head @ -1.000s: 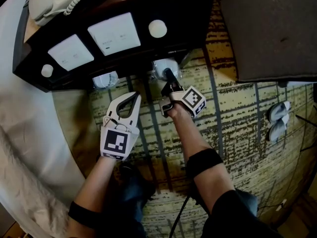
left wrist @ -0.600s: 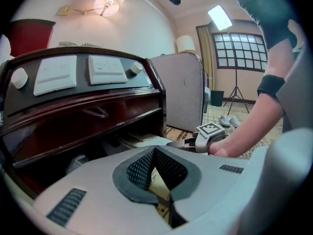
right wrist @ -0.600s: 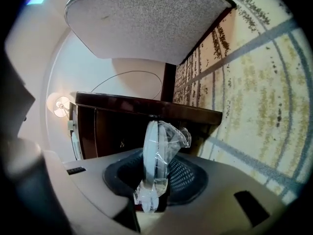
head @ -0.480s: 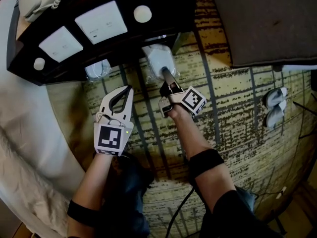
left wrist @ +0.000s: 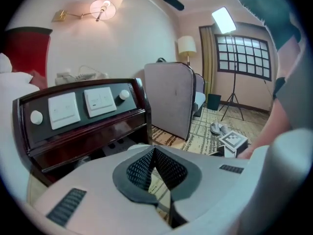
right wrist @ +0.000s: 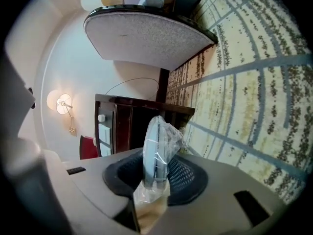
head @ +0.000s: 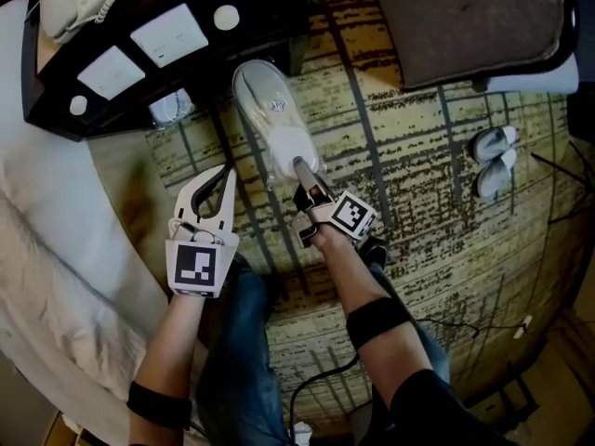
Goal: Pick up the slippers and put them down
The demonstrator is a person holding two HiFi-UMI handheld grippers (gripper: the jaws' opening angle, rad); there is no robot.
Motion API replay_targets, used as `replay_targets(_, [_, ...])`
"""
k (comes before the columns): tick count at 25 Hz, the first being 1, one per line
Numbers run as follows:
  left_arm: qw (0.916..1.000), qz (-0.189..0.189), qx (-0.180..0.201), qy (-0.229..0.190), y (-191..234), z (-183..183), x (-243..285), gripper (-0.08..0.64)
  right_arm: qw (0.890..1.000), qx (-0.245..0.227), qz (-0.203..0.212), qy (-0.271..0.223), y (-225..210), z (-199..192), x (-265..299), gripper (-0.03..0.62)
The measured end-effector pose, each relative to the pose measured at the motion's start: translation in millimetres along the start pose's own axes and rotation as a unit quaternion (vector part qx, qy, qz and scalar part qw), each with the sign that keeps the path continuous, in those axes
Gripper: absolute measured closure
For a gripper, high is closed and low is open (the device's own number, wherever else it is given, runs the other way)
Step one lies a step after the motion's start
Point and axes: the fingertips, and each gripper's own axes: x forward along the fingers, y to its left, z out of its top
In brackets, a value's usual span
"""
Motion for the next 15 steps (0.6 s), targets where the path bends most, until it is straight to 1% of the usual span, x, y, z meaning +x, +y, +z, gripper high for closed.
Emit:
replay_targets(4, [1.0000, 0.002, -0.006, 0.003, -17, 5, -1, 0.558, 1.000, -0.009, -0.020, 0.009, -9, -4, -38, 0.469])
replay_targets(8, [0.9999, -0.008, -0.004, 0.004, -38, 1, 6, 0.558, 0.998, -0.019, -0.054, 0.014, -39, -9, -71, 0.469])
replay_targets(10, [0.9999, -0.015, -0.001, 0.005, -46, -1, 12, 0.558, 0.998, -0.010, -0.062, 0.008, -54, -10, -78, 0.468])
replay_targets(12, [0.9997, -0.023, 0.005, 0.004, -53, -4, 20, 0.558, 0.997, -0.014, -0.078, 0.009, -68, -8, -81, 0.468])
replay_targets(15, [0.9993, -0.034, 0.013, 0.005, -62, -13, 28, 0.558, 0.996, -0.007, -0.092, 0.002, -90, -10, -83, 0.468])
